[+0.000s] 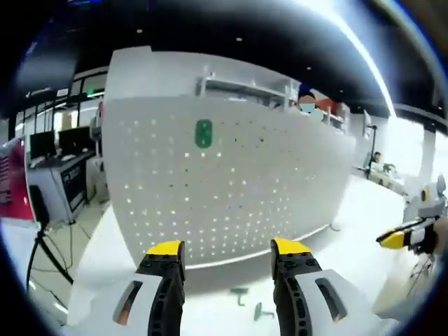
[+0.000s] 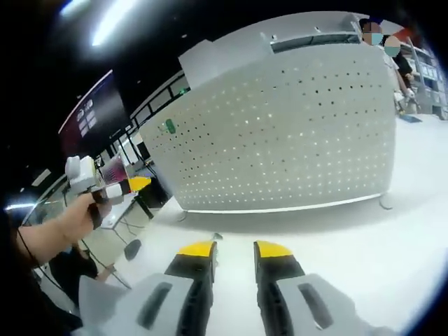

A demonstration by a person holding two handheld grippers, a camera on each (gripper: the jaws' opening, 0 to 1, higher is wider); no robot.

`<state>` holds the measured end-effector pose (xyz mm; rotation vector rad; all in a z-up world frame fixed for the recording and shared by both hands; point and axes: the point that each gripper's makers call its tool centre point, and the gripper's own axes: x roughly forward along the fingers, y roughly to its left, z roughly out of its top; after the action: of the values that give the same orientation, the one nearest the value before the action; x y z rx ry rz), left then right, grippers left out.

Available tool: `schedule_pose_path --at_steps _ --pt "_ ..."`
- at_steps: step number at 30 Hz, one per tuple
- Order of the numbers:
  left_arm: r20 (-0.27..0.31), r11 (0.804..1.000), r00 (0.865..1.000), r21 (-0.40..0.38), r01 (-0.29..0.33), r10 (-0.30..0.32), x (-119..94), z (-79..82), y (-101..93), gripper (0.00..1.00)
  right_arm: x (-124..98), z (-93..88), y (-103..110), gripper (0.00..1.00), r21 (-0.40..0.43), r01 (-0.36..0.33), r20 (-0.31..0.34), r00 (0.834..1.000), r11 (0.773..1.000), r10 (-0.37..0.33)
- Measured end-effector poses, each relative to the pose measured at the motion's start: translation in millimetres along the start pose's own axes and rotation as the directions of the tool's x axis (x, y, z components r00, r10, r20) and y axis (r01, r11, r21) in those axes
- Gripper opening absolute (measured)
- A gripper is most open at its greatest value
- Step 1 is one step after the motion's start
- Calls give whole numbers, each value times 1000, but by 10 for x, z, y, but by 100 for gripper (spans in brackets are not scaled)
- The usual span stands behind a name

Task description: Insert the hook assembly into the mounting plate slot until the hook locks in place.

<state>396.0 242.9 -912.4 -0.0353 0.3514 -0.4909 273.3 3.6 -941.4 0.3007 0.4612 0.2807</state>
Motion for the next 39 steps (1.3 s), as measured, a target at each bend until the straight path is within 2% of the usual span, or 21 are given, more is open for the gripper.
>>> schedule_pose_path --at_steps 3,5,8,14,22,27,30,35,39 --pt "-60 1000 998 -16 9 -10 -124 -271 -49 51 -56 -19 -20 19 -14 11 3 1000 1000 -11" --pt "-79 999 996 -41 24 -27 -203 -382 -121 52 -99 -56 -49 19 -16 19 2 1000 1000 -19" --pt "-123 998 991 -36 49 -53 -316 -526 -249 54 -170 -133 -87 19 -17 33 -7 999 999 -33" --pt "-165 994 981 -56 93 -101 -469 -710 -447 55 -301 -379 -146 19 -28 52 -46 998 998 -53" --pt "-226 987 961 -76 144 -158 -664 -956 -709 54 -375 -863 -214 19 -31 57 -162 985 998 -61" --pt "-242 983 954 -89 162 -179 -778 -1031 -821 54 -267 -1119 -264 19 -45 53 -240 969 998 -63" --pt "-247 982 952 -94 164 -183 -853 -1051 -833 54 -155 -1217 -315 19 -53 57 -264 962 997 -69" --pt "-257 983 951 -118 143 -170 -961 -1101 -746 54 62 -1355 -416 19 -62 74 -297 951 995 -89" --pt "-259 983 953 -132 129 -160 -1022 -1129 -640 54 223 -1432 -506 20 -31 120 -314 941 992 -124"
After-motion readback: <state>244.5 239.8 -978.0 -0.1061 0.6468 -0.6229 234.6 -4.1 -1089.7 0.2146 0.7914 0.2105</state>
